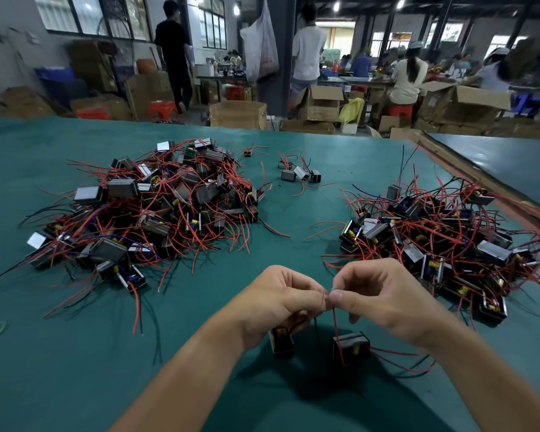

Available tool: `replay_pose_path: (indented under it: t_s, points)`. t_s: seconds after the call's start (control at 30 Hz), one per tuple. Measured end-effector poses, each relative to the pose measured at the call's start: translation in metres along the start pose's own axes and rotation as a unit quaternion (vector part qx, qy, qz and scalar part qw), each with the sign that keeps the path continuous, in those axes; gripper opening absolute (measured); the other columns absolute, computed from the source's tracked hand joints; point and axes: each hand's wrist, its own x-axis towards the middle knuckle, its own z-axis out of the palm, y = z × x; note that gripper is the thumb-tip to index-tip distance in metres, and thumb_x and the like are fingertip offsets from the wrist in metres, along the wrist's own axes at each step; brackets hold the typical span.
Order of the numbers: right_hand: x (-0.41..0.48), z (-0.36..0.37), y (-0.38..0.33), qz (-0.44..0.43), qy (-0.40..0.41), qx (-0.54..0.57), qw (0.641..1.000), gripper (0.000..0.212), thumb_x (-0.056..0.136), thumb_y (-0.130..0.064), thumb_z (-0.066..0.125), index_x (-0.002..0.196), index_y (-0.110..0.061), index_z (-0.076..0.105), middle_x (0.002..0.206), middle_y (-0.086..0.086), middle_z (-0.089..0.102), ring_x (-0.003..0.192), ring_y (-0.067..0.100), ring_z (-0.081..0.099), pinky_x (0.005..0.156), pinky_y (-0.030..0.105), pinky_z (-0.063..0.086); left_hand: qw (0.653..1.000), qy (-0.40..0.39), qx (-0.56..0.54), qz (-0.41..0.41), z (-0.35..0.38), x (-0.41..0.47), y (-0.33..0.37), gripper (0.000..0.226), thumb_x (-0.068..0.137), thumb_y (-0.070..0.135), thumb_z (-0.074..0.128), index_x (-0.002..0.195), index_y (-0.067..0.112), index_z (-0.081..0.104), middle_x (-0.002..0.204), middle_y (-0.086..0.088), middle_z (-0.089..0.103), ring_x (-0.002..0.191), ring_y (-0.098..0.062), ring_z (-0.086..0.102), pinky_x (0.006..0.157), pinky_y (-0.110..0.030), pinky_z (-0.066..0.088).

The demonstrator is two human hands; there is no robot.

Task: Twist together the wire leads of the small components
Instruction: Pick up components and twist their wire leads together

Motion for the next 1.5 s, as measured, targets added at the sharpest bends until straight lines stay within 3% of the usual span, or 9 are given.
replay_pose_path:
  t_s: [0.1, 0.27, 0.67, 0.83, 1.0, 1.13, 1.27, 1.37, 1.5]
  points:
    - [0.001, 0.002, -0.001, 0.006, 0.022, -0.015, 1.0, 0.027, 0.075, -0.028, 0.074, 0.068, -0.002, 0.069, 0.063, 0.015, 0.064, 0.058, 0.016, 0.054, 0.051, 0.024, 0.049, 0.999, 0.025, 0.007, 0.023, 0.002, 0.0, 0.0, 0.009, 0.073, 0.008, 0.075, 0.066, 0.013, 0.073, 0.049, 0.001, 0.049, 0.038, -0.007, 0.035, 0.039, -0.015, 0.027]
    - [0.002, 0.0, 0.001, 0.033, 0.047, -0.016, 0.998, 0.03, 0.09, -0.004, 0.063, 0.061, 0.002, 0.064, 0.051, 0.006, 0.057, 0.05, 0.017, 0.05, 0.048, 0.024, 0.046, 0.989, 0.109, 0.022, 0.098, 0.011, 0.003, 0.0, 0.026, 0.082, -0.004, 0.07, 0.063, 0.013, 0.07, 0.044, 0.006, 0.053, 0.036, -0.003, 0.034, 0.039, -0.013, 0.027]
    - [0.003, 0.008, 0.01, 0.003, 0.092, -0.101, 0.991, 0.031, 0.091, -0.012, 0.065, 0.061, -0.008, 0.061, 0.051, 0.002, 0.054, 0.049, 0.015, 0.043, 0.05, 0.035, 0.035, 0.988, 0.122, 0.039, 0.081, 0.007, 0.004, 0.0, 0.027, 0.082, -0.001, 0.07, 0.061, 0.015, 0.071, 0.047, 0.002, 0.051, 0.039, -0.005, 0.034, 0.04, -0.015, 0.027]
    - [0.001, 0.009, 0.006, -0.003, 0.091, -0.148, 0.985, 0.035, 0.092, -0.017, 0.063, 0.06, -0.006, 0.06, 0.055, 0.017, 0.057, 0.048, 0.017, 0.045, 0.048, 0.043, 0.037, 0.987, 0.111, 0.064, 0.095, 0.006, 0.006, -0.003, 0.025, 0.083, -0.002, 0.071, 0.064, 0.015, 0.07, 0.045, 0.011, 0.054, 0.038, 0.001, 0.038, 0.041, -0.011, 0.031]
    - [0.0, 0.012, 0.005, 0.019, 0.074, -0.14, 0.987, 0.038, 0.093, -0.013, 0.059, 0.056, -0.002, 0.055, 0.048, 0.008, 0.045, 0.047, 0.016, 0.038, 0.045, 0.042, 0.028, 0.986, 0.097, 0.077, 0.11, 0.008, 0.004, -0.004, 0.018, 0.081, -0.002, 0.073, 0.067, 0.009, 0.072, 0.052, 0.006, 0.059, 0.044, -0.001, 0.041, 0.044, -0.015, 0.032]
    - [0.0, 0.013, 0.008, 0.009, 0.08, -0.148, 0.986, 0.038, 0.093, -0.016, 0.059, 0.06, 0.004, 0.054, 0.048, 0.001, 0.039, 0.046, 0.014, 0.032, 0.045, 0.032, 0.024, 0.989, 0.107, 0.057, 0.086, 0.009, 0.003, -0.003, 0.023, 0.082, -0.001, 0.072, 0.064, 0.013, 0.069, 0.045, 0.01, 0.054, 0.038, 0.001, 0.037, 0.041, -0.011, 0.028]
    - [0.001, 0.014, 0.008, -0.012, 0.09, -0.153, 0.984, 0.038, 0.094, -0.016, 0.059, 0.06, 0.001, 0.057, 0.047, 0.001, 0.04, 0.045, 0.013, 0.034, 0.045, 0.03, 0.028, 0.995, 0.093, 0.014, 0.036, 0.008, 0.004, -0.001, 0.022, 0.085, 0.0, 0.064, 0.067, 0.01, 0.067, 0.046, 0.003, 0.051, 0.041, -0.011, 0.034, 0.043, -0.02, 0.025]
    - [0.001, 0.013, 0.007, -0.014, 0.101, -0.139, 0.985, 0.033, 0.093, -0.013, 0.06, 0.062, -0.002, 0.059, 0.049, 0.012, 0.045, 0.047, 0.014, 0.038, 0.045, 0.035, 0.032, 0.997, 0.071, -0.003, 0.008, 0.007, 0.004, 0.0, 0.022, 0.088, 0.004, 0.061, 0.069, 0.013, 0.067, 0.051, 0.003, 0.052, 0.041, -0.007, 0.04, 0.04, -0.016, 0.034]
    - [-0.001, 0.011, 0.003, -0.036, 0.086, -0.073, 0.993, 0.014, 0.088, -0.01, 0.064, 0.075, -0.013, 0.066, 0.058, 0.008, 0.056, 0.054, 0.016, 0.047, 0.048, 0.038, 0.039, 0.999, 0.006, -0.016, -0.028, 0.004, 0.003, 0.0, 0.022, 0.089, 0.013, 0.062, 0.069, 0.019, 0.066, 0.057, 0.005, 0.054, 0.044, -0.006, 0.042, 0.044, -0.017, 0.029]
